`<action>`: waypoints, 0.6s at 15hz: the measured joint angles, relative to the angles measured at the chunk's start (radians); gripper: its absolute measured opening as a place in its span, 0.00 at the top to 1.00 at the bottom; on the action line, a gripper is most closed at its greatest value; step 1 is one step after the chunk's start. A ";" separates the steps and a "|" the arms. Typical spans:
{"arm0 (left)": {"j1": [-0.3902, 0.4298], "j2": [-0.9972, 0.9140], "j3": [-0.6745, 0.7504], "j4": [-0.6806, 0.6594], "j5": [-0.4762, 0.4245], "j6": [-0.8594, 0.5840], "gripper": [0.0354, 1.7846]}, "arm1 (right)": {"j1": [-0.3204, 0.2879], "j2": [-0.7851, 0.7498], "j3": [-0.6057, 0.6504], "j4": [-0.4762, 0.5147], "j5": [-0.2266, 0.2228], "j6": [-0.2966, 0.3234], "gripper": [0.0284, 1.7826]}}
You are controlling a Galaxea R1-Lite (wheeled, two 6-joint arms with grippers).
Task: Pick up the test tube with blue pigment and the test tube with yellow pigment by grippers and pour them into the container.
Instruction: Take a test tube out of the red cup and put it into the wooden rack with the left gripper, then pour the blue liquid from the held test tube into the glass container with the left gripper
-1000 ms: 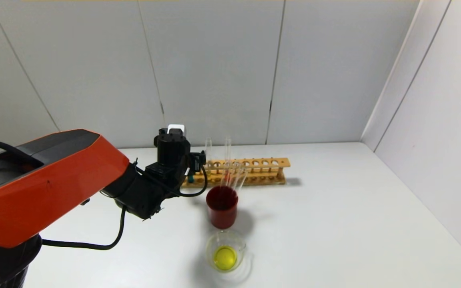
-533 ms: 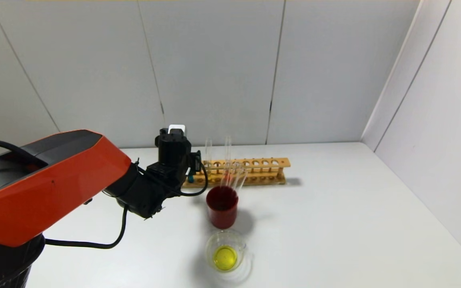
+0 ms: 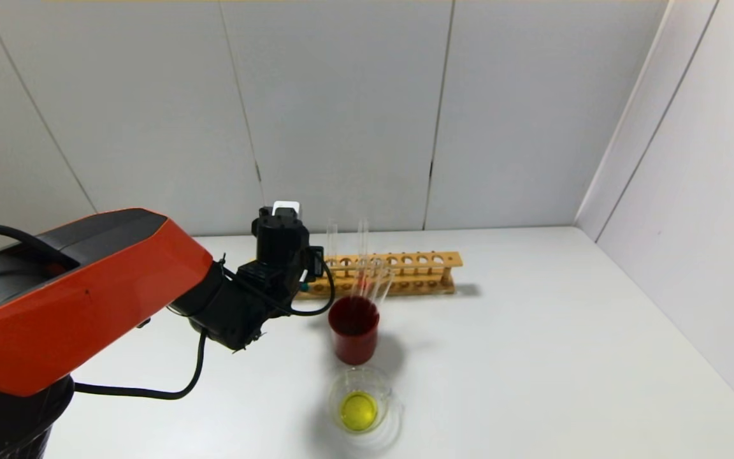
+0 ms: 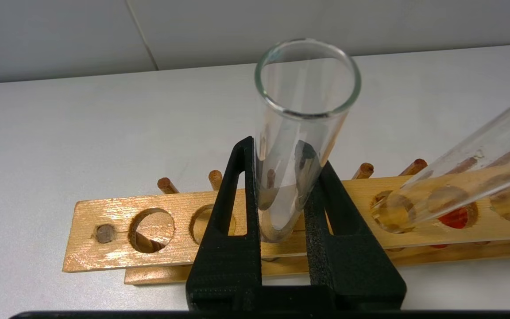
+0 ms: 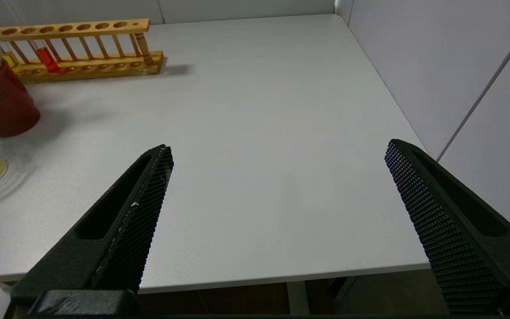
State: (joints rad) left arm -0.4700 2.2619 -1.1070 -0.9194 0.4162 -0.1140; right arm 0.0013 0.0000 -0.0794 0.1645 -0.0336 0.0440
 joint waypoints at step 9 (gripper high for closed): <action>0.010 -0.120 -0.120 0.185 0.011 0.032 0.83 | 0.000 0.000 0.000 0.000 0.000 0.000 0.02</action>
State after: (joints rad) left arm -0.4602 2.1417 -1.2266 -0.7340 0.4272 -0.0821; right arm 0.0013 0.0000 -0.0794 0.1649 -0.0332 0.0443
